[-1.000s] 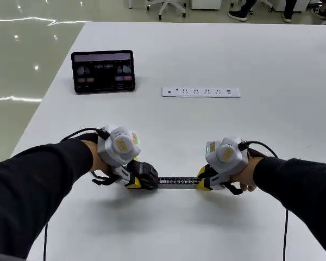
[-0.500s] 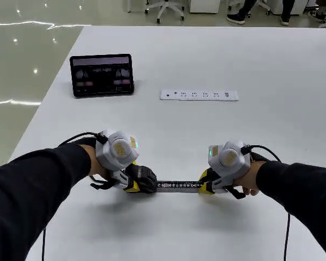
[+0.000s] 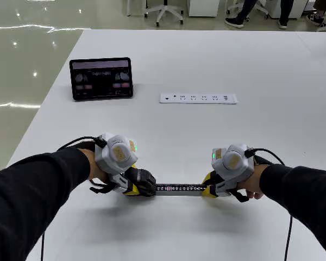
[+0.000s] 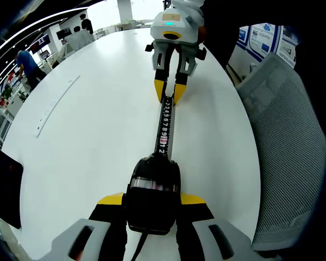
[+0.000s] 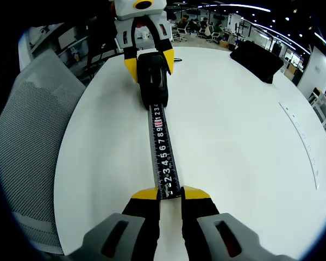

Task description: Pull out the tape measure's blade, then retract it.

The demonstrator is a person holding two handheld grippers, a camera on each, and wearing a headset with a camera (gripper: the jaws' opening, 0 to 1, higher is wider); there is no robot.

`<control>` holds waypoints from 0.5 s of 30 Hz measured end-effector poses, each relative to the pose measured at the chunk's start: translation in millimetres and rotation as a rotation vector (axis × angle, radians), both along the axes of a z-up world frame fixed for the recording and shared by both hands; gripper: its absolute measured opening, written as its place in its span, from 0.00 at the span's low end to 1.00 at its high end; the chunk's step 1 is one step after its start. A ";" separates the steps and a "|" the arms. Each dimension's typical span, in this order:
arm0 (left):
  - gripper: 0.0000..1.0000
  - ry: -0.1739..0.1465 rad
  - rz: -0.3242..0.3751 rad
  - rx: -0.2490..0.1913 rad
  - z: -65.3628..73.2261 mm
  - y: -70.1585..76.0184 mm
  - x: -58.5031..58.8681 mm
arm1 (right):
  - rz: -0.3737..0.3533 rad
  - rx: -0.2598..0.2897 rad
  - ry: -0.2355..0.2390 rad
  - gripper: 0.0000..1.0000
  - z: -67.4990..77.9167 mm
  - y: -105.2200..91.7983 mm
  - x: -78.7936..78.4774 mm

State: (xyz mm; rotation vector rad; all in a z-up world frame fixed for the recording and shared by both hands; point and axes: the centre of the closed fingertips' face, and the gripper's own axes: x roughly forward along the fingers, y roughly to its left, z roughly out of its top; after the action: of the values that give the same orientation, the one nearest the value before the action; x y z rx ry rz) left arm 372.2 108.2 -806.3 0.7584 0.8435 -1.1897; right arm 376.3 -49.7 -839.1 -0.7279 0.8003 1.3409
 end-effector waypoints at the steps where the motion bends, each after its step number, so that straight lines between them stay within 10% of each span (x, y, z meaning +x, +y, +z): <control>1: 0.31 0.000 0.000 0.000 -0.1 0.1 0.1 | -0.003 0.001 0.002 0.09 0.1 -0.7 -0.1; 15: 0.31 -0.001 0.004 -0.003 0.8 -0.7 -0.5 | -0.012 -0.003 0.001 0.09 -0.6 -11.1 1.1</control>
State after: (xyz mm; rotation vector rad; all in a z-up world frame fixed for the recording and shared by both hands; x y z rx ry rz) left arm 371.7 107.6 -805.5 0.7546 0.8420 -1.1873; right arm 377.4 -60.9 -839.7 -0.7237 0.8062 1.3296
